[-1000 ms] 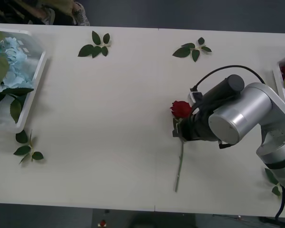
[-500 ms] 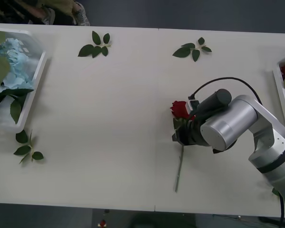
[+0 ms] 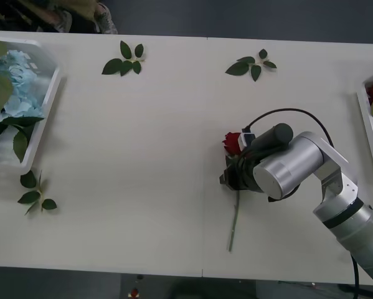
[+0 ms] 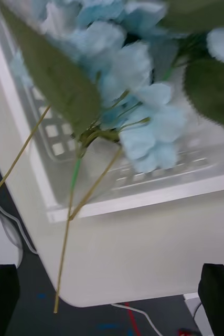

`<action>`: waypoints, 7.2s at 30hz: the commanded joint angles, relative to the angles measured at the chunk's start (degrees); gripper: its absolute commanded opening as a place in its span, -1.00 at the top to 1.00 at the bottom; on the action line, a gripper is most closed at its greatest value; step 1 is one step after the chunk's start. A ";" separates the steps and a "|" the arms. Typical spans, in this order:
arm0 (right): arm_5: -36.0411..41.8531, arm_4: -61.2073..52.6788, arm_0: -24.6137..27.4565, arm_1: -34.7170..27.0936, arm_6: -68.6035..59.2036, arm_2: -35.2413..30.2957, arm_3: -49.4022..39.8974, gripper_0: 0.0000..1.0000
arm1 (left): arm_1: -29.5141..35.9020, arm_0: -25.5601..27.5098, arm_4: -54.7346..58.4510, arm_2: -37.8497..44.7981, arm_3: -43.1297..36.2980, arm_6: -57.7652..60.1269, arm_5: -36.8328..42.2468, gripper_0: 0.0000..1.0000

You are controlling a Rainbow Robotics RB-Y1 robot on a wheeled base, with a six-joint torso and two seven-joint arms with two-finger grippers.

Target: Put the red flowers into the right box and the blue flowers into the left box

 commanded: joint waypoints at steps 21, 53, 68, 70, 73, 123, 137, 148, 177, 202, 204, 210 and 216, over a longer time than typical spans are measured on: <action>-5.12 -0.08 -2.63 1.09 -1.31 2.29 5.64 1.00 | -37.26 -0.39 11.88 -6.44 -20.29 -13.11 -14.77 -1.00; 1.56 -12.21 -4.56 -12.45 1.86 -19.68 -15.45 1.00 | -36.21 -0.83 41.41 -27.71 -17.39 -26.87 -27.61 -1.00; -0.72 -10.80 -11.42 -24.84 12.14 -22.32 -5.35 1.00 | -37.08 -11.03 56.62 -30.35 1.16 -26.87 -12.05 -1.00; -1.87 -10.98 -12.56 -25.37 14.25 -22.85 -2.01 1.00 | -36.91 -12.35 57.32 -30.35 1.16 -26.87 -10.82 -1.00; -3.53 -10.98 -14.23 -26.69 18.03 -23.20 3.18 1.00 | -36.73 -13.93 58.47 -30.35 0.90 -26.87 -10.47 -1.00; -23.22 -6.67 -14.67 -33.72 39.12 -24.96 36.66 -0.77 | -38.05 0.31 49.41 -33.34 -21.96 -26.87 -17.50 -1.00; -22.96 -20.03 -14.14 -33.81 53.10 -25.84 36.66 -1.00 | -38.05 0.31 49.41 -33.34 -21.96 -26.87 -17.50 -1.00; -10.92 -37.61 -13.35 -33.72 69.88 -29.00 27.26 -1.00 | -38.05 0.31 49.41 -33.34 -21.96 -26.87 -17.50 -1.00; 21.43 -62.31 -9.05 -14.82 95.95 -43.85 11.53 -1.00 | -38.05 0.31 49.41 -33.34 -21.96 -26.87 -17.50 -1.00; 23.62 -71.10 -11.95 -9.64 95.95 -28.47 10.91 -1.00 | -38.05 0.31 49.41 -33.34 -21.96 -26.87 -17.50 -1.00; 23.01 -71.71 -11.95 -10.52 95.95 -27.24 10.91 -1.00 | -38.05 0.31 49.41 -33.34 -21.96 -26.87 -17.50 -1.00; 17.38 -77.07 -11.86 -15.70 95.95 -20.74 10.91 -1.00 | -38.05 0.31 49.41 -33.34 -21.96 -26.87 -17.50 -1.00; 13.69 -81.20 -11.86 -19.57 95.95 -16.08 10.91 -1.00 | -38.05 0.31 49.41 -33.34 -21.96 -26.87 -17.50 -1.00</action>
